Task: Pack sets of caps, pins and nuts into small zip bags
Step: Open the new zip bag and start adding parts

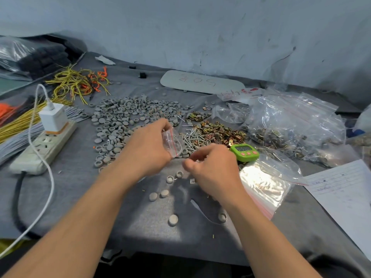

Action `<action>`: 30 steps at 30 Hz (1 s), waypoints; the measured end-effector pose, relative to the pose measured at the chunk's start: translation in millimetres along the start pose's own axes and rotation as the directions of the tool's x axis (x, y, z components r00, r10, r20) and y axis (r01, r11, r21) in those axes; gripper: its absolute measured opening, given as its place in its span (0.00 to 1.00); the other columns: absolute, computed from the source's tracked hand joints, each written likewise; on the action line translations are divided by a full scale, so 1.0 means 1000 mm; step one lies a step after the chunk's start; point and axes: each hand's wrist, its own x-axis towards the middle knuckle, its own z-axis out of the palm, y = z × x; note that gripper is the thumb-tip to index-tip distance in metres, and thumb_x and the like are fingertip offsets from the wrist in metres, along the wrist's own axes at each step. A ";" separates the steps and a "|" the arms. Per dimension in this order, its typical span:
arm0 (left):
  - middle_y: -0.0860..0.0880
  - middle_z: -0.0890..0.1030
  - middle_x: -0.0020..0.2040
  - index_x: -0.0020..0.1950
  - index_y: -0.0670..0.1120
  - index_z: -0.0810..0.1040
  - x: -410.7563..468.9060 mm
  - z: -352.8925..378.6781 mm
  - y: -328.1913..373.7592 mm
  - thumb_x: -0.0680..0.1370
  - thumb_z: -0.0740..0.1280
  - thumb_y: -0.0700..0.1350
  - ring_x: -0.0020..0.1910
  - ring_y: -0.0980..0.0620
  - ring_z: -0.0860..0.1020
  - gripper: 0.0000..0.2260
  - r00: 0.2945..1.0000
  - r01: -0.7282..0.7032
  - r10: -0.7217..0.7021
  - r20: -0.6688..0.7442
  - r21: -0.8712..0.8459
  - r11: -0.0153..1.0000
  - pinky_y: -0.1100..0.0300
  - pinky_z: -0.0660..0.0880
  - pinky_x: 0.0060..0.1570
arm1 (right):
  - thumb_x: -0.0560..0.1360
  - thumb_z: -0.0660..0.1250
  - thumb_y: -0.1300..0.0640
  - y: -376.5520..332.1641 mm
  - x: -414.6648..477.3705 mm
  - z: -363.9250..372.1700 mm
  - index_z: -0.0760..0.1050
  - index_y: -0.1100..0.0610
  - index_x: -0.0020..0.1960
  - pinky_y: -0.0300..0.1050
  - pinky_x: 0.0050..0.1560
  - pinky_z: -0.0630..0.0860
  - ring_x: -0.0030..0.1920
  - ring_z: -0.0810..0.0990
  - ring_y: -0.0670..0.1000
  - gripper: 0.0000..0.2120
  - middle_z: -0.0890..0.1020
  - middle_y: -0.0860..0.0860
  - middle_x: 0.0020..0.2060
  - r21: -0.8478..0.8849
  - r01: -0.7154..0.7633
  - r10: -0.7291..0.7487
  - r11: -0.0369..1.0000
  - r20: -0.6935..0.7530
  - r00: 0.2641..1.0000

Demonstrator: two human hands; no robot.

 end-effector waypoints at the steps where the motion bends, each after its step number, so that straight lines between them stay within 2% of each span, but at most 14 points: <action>1: 0.57 0.80 0.45 0.54 0.58 0.72 -0.001 0.003 0.002 0.73 0.78 0.47 0.40 0.60 0.76 0.18 1.000 -0.006 0.006 0.028 0.024 1.000 0.62 0.71 0.35 | 0.69 0.79 0.47 0.000 0.002 -0.004 0.85 0.47 0.37 0.41 0.46 0.75 0.40 0.79 0.38 0.06 0.83 0.38 0.37 0.098 0.007 -0.002 0.995 -0.056 0.998; 4: 0.56 0.79 0.45 0.56 0.59 0.71 -0.006 0.010 0.008 0.72 0.76 0.43 0.40 0.57 0.77 0.20 0.994 -0.047 0.043 0.100 0.041 0.998 0.59 0.72 0.34 | 0.68 0.79 0.50 -0.001 0.004 -0.010 0.87 0.44 0.39 0.39 0.45 0.71 0.39 0.78 0.38 0.02 0.84 0.39 0.41 0.318 0.085 -0.056 0.944 -0.101 0.993; 6: 0.56 0.80 0.46 0.56 0.60 0.71 -0.008 0.013 0.013 0.69 0.75 0.41 0.42 0.54 0.78 0.22 0.986 -0.088 0.085 0.145 0.018 0.996 0.59 0.71 0.34 | 0.69 0.79 0.53 -0.003 0.003 -0.010 0.86 0.41 0.38 0.40 0.46 0.71 0.43 0.78 0.38 0.06 0.83 0.39 0.45 0.329 0.131 -0.117 0.935 -0.061 0.991; 8: 0.55 0.81 0.45 0.54 0.60 0.71 -0.008 0.012 0.016 0.68 0.74 0.41 0.43 0.52 0.79 0.22 0.982 -0.094 0.096 0.162 -0.021 0.995 0.56 0.74 0.37 | 0.70 0.80 0.54 -0.005 0.003 -0.006 0.84 0.38 0.37 0.45 0.53 0.75 0.51 0.80 0.40 0.11 0.82 0.39 0.50 0.323 0.132 -0.129 0.937 -0.033 0.991; 12: 0.58 0.79 0.42 0.50 0.61 0.71 -0.007 0.009 0.015 0.69 0.78 0.43 0.38 0.62 0.76 0.21 0.994 -0.059 0.066 0.089 -0.075 0.995 0.68 0.67 0.27 | 0.70 0.76 0.49 -0.009 0.005 -0.007 0.86 0.40 0.37 0.51 0.64 0.75 0.59 0.79 0.39 0.06 0.83 0.39 0.53 0.482 0.107 -0.050 0.869 -0.130 0.990; 16: 0.57 0.82 0.46 0.52 0.58 0.73 -0.003 0.003 0.011 0.70 0.79 0.42 0.34 0.63 0.78 0.21 0.999 -0.043 0.048 0.025 -0.153 0.987 0.76 0.70 0.32 | 0.74 0.74 0.54 -0.001 0.009 -0.009 0.88 0.50 0.39 0.53 0.60 0.78 0.53 0.82 0.41 0.07 0.86 0.41 0.47 0.479 0.054 0.061 0.876 -0.221 0.973; 18: 0.54 0.84 0.47 0.52 0.56 0.75 -0.001 -0.001 0.007 0.70 0.80 0.39 0.34 0.63 0.81 0.20 1.000 -0.004 0.009 0.018 -0.279 0.960 0.70 0.74 0.31 | 0.75 0.73 0.55 0.001 0.009 -0.007 0.87 0.52 0.38 0.49 0.54 0.79 0.47 0.83 0.41 0.08 0.86 0.41 0.41 0.419 0.050 0.041 0.906 -0.206 0.978; 20: 0.52 0.85 0.47 0.53 0.53 0.77 0.000 -0.007 0.006 0.71 0.79 0.36 0.41 0.56 0.84 0.18 0.998 0.068 -0.060 0.032 -0.492 0.868 0.56 0.82 0.41 | 0.76 0.72 0.56 0.001 0.007 -0.004 0.87 0.51 0.38 0.41 0.45 0.78 0.41 0.81 0.38 0.09 0.85 0.39 0.36 0.325 0.048 -0.004 0.945 -0.136 0.991; 23: 0.48 0.86 0.47 0.53 0.45 0.80 0.001 -0.015 0.007 0.73 0.75 0.32 0.44 0.52 0.84 0.12 0.988 0.152 -0.095 0.118 -0.745 0.649 0.53 0.78 0.50 | 0.75 0.70 0.59 0.002 0.002 0.005 0.87 0.47 0.46 0.28 0.30 0.69 0.30 0.78 0.37 0.09 0.82 0.35 0.30 0.211 0.023 -0.035 0.977 0.055 0.998; 24: 0.48 0.85 0.45 0.51 0.43 0.81 0.001 -0.018 0.007 0.74 0.73 0.32 0.43 0.52 0.83 0.10 0.985 0.171 -0.088 0.147 -0.794 0.584 0.54 0.77 0.50 | 0.75 0.70 0.60 0.001 0.000 0.007 0.87 0.47 0.50 0.27 0.31 0.69 0.30 0.79 0.37 0.10 0.83 0.35 0.30 0.229 0.010 -0.038 0.973 0.119 0.992; 26: 0.48 0.84 0.41 0.48 0.42 0.82 0.001 -0.020 0.007 0.74 0.72 0.34 0.42 0.52 0.81 0.05 0.980 0.193 -0.060 0.188 -0.850 0.490 0.53 0.77 0.49 | 0.75 0.71 0.62 -0.004 -0.003 0.011 0.87 0.49 0.55 0.33 0.43 0.76 0.40 0.83 0.38 0.13 0.87 0.39 0.41 0.426 -0.065 -0.041 0.902 0.235 0.971; 27: 0.49 0.83 0.39 0.45 0.43 0.82 0.001 -0.020 0.007 0.73 0.73 0.35 0.40 0.52 0.81 0.04 0.981 0.187 -0.055 0.183 -0.856 0.482 0.52 0.76 0.47 | 0.76 0.71 0.64 -0.007 -0.004 0.011 0.86 0.49 0.56 0.38 0.47 0.78 0.45 0.85 0.41 0.15 0.88 0.42 0.45 0.551 -0.123 -0.049 0.825 0.288 0.957; 28: 0.49 0.82 0.37 0.43 0.45 0.81 0.001 -0.018 0.006 0.71 0.75 0.37 0.38 0.52 0.80 0.06 0.986 0.163 -0.071 0.149 -0.833 0.528 0.53 0.75 0.45 | 0.76 0.70 0.67 -0.009 -0.005 0.011 0.85 0.50 0.56 0.41 0.50 0.80 0.47 0.85 0.43 0.16 0.88 0.45 0.47 0.649 -0.180 -0.062 0.739 0.331 0.942; 30: 0.52 0.83 0.39 0.47 0.48 0.77 0.002 -0.010 0.006 0.68 0.79 0.41 0.38 0.52 0.81 0.14 0.986 0.140 -0.166 0.029 -0.692 0.709 0.56 0.75 0.41 | 0.77 0.68 0.70 -0.012 -0.006 0.010 0.84 0.51 0.59 0.47 0.56 0.81 0.49 0.84 0.46 0.18 0.88 0.48 0.51 0.753 -0.276 -0.103 0.597 0.413 0.905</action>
